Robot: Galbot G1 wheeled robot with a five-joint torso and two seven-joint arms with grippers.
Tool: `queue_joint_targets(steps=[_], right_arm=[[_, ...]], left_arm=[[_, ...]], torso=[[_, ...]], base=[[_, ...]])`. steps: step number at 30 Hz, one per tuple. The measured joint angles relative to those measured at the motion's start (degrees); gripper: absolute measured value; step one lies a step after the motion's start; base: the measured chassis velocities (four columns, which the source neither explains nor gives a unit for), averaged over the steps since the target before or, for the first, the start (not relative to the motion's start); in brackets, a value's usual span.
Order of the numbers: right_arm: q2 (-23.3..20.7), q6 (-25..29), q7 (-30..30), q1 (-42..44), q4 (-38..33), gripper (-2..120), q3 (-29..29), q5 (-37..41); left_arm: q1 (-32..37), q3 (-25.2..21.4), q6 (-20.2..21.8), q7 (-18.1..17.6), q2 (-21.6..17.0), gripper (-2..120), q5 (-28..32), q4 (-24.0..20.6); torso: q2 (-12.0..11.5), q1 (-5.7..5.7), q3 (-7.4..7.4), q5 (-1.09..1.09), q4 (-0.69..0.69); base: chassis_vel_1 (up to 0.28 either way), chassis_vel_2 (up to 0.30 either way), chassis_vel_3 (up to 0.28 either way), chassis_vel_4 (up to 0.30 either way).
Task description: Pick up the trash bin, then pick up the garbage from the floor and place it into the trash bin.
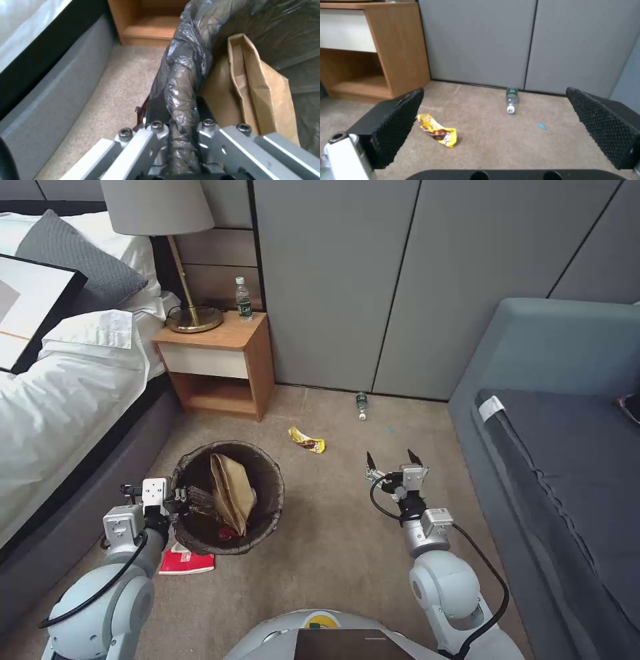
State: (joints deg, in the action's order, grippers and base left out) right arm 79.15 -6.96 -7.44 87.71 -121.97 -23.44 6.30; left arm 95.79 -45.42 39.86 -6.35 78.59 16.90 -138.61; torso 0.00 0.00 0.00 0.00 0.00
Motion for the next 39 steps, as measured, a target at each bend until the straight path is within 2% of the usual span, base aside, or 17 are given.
queue_joint_targets(steps=[31, 39], right_arm=[[0.5, -0.5, -0.4, -0.1, 0.4, 100, -0.6, 0.6], [0.5, -0.4, -0.4, -0.1, 0.5, 100, -0.3, 0.6]], left_arm=[[0.1, -0.1, -1.0, 0.3, 0.1, 3, -0.4, 0.2], [0.4, -0.1, -1.1, 0.4, 0.2, 3, -0.6, -0.1]], torso=[[0.0, 0.0, 0.0, 0.0, 0.01], [0.0, 0.0, 0.0, 0.0, 0.0]], base=[[0.0, 0.0, 0.0, 0.0], [-0.074, 0.074, 0.072, -0.07]])
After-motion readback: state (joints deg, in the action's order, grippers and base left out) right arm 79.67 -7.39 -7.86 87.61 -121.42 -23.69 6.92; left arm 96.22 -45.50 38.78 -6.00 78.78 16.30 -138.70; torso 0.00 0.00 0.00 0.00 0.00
